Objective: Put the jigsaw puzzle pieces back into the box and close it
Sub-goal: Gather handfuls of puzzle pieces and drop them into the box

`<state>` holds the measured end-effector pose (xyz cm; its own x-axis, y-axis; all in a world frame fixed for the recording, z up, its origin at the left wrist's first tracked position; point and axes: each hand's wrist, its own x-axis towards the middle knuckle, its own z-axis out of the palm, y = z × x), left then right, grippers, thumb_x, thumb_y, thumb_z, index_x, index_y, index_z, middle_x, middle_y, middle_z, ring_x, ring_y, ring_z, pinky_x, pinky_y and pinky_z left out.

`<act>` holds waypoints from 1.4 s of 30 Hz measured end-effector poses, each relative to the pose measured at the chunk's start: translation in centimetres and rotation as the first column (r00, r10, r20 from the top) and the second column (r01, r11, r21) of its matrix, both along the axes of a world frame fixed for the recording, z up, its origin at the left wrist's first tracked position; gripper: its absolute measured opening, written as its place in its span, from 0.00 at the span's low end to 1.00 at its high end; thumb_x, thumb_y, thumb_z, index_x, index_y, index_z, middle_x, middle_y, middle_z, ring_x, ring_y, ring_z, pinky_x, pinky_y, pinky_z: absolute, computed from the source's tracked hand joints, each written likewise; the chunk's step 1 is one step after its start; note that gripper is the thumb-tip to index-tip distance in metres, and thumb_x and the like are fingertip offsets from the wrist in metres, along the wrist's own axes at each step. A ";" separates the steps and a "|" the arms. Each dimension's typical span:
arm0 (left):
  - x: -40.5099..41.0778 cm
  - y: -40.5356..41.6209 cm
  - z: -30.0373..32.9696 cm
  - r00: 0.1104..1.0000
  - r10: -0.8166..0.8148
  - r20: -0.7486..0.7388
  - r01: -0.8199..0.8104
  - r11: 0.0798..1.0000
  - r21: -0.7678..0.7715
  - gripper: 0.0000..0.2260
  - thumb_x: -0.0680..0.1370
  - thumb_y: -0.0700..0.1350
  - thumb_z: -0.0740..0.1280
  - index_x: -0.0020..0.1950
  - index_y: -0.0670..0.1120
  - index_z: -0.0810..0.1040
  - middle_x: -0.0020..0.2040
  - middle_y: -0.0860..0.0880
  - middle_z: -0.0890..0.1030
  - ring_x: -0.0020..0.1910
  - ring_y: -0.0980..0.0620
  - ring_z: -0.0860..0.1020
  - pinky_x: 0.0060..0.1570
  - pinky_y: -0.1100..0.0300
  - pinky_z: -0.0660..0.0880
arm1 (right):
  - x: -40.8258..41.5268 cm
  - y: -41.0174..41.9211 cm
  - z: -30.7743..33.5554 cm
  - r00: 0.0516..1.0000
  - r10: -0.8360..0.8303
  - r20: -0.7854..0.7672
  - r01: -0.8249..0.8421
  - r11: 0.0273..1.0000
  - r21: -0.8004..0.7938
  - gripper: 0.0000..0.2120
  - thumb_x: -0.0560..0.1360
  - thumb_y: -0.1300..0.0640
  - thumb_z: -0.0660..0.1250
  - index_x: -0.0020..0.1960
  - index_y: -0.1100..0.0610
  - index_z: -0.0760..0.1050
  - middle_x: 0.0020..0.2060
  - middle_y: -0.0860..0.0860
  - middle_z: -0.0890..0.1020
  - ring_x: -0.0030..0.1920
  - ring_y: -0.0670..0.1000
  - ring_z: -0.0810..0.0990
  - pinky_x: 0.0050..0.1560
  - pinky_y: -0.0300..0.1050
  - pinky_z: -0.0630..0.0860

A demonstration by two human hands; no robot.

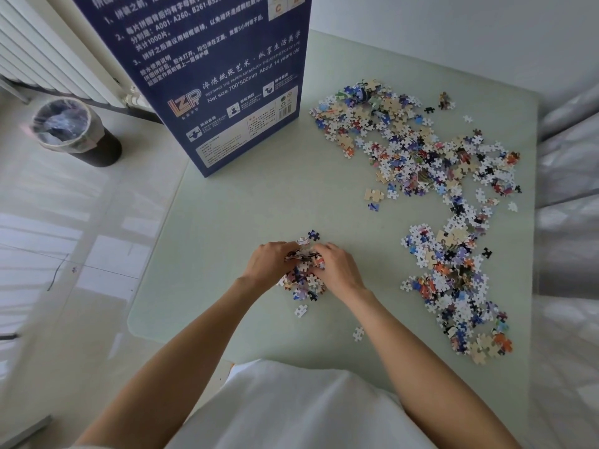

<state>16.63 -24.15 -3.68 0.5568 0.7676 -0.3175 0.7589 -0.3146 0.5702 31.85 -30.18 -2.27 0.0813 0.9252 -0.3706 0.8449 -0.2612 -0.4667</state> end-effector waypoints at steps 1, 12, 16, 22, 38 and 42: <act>-0.1 0.0 0.0 1.000 0.015 -0.003 -0.015 1.000 -0.004 0.10 0.77 0.48 0.67 0.55 0.47 0.78 0.45 0.48 0.83 0.44 0.45 0.80 0.41 0.58 0.72 | 0.1 0.1 0.0 1.000 -0.009 0.005 0.009 1.000 0.008 0.20 0.72 0.57 0.71 0.62 0.56 0.73 0.50 0.53 0.81 0.46 0.52 0.79 0.47 0.43 0.76; -1.2 -0.7 0.6 0.967 0.250 0.053 -0.248 0.968 -0.043 0.09 0.75 0.48 0.69 0.54 0.46 0.80 0.44 0.49 0.84 0.41 0.48 0.81 0.37 0.61 0.71 | 2.4 -0.4 0.7 0.973 -0.203 -0.112 0.211 0.975 0.063 0.08 0.73 0.56 0.69 0.46 0.62 0.78 0.37 0.54 0.83 0.34 0.52 0.78 0.33 0.41 0.71; -1.3 -0.8 0.8 0.960 0.270 0.072 -0.268 0.963 -0.034 0.08 0.75 0.46 0.69 0.52 0.45 0.80 0.43 0.48 0.84 0.41 0.49 0.82 0.40 0.58 0.77 | 3.1 -0.7 1.2 0.964 -0.241 -0.115 0.250 0.965 0.075 0.10 0.73 0.53 0.70 0.46 0.60 0.80 0.36 0.53 0.83 0.30 0.50 0.74 0.32 0.40 0.65; -1.5 -0.3 2.5 0.967 0.224 0.121 -0.229 0.973 0.026 0.09 0.74 0.47 0.70 0.52 0.45 0.81 0.41 0.49 0.84 0.40 0.51 0.82 0.40 0.57 0.78 | 4.1 -0.9 2.7 0.965 -0.218 -0.144 0.238 0.961 0.138 0.05 0.71 0.58 0.72 0.44 0.60 0.80 0.33 0.52 0.83 0.31 0.50 0.80 0.30 0.35 0.70; -1.7 10.7 24.2 0.900 -0.032 0.434 -0.247 0.783 0.571 0.09 0.74 0.45 0.70 0.54 0.46 0.82 0.44 0.53 0.83 0.38 0.60 0.81 0.39 0.73 0.75 | 5.6 9.8 21.1 0.906 0.081 -0.415 0.127 0.885 0.449 0.10 0.70 0.56 0.71 0.48 0.60 0.81 0.37 0.52 0.84 0.34 0.47 0.84 0.39 0.41 0.81; -2.9 15.9 33.2 0.872 -0.045 0.487 -0.384 0.554 0.738 0.11 0.75 0.45 0.69 0.57 0.45 0.80 0.45 0.50 0.83 0.40 0.58 0.80 0.44 0.67 0.77 | 5.0 16.4 28.1 0.880 0.191 -0.435 0.102 0.818 0.566 0.09 0.72 0.57 0.71 0.48 0.61 0.80 0.43 0.53 0.83 0.40 0.49 0.83 0.42 0.41 0.81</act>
